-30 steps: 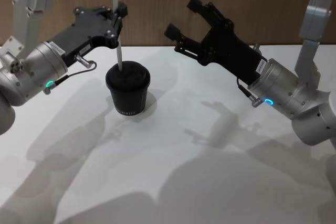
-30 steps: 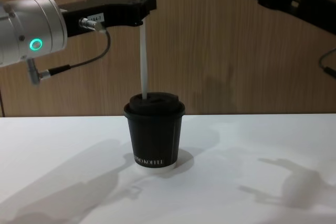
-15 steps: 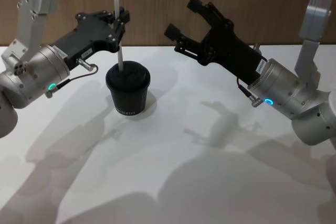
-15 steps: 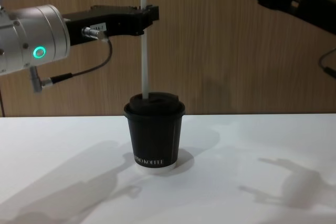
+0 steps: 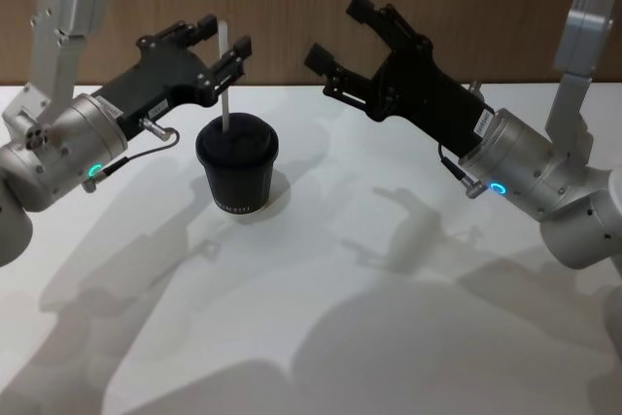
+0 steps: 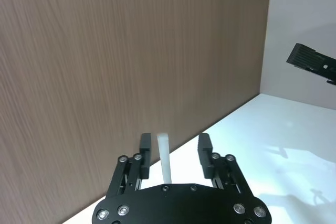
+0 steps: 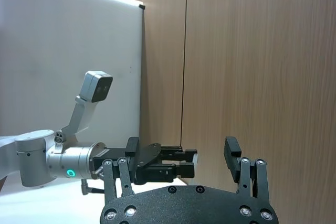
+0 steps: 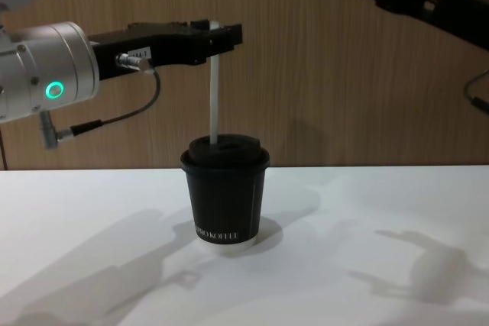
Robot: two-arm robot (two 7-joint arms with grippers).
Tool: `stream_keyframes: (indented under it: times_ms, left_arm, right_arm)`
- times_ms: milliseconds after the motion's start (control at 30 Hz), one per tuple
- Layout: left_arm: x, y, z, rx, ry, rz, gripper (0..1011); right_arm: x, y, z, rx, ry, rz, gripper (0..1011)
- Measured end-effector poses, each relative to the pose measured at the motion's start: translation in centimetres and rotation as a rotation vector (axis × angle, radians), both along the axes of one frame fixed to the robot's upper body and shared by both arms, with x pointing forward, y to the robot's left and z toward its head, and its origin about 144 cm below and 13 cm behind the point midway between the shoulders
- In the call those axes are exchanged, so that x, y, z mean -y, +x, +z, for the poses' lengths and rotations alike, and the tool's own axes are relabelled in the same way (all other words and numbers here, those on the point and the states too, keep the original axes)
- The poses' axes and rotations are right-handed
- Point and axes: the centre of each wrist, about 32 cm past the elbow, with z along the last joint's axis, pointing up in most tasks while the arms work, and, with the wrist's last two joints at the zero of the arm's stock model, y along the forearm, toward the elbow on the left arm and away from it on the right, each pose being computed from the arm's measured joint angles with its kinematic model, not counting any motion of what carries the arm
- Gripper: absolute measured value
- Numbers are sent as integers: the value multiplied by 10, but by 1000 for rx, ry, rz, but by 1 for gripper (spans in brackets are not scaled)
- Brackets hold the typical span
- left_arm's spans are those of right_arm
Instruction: Pick up the straw with one hand, pass it to the other hand, and insert it into the cup.
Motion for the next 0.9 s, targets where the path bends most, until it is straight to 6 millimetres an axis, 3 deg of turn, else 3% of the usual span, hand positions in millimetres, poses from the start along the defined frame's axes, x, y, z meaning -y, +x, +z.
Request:
stream_keyframes:
  times_ms: [33, 100, 167, 233, 567, 900]
  left_arm:
    - [0, -1, 0, -1, -1, 1, 530]
    - [-1, -2, -1, -3, -6, 4, 634]
    - [-2, -4, -2, -6, -9, 6, 646]
    - [-3, -7, -4, -9, -14, 10, 756]
    - [-8, -20, -9, -18, -41, 19, 1002]
    - [-11, -34, -15, -29, -64, 22, 1000]
  right_arm:
    - [0, 0, 0, 0, 0, 0, 1001]
    - [0, 0, 0, 0, -1, 0, 1001]
    - [0, 0, 0, 0, -2, 1, 1001]
    - [0, -1, 0, -1, -4, 1, 1001]
    - [0, -5, -3, -28, -38, 13, 1001]
    - [2, -11, -10, -69, -79, 20, 1001]
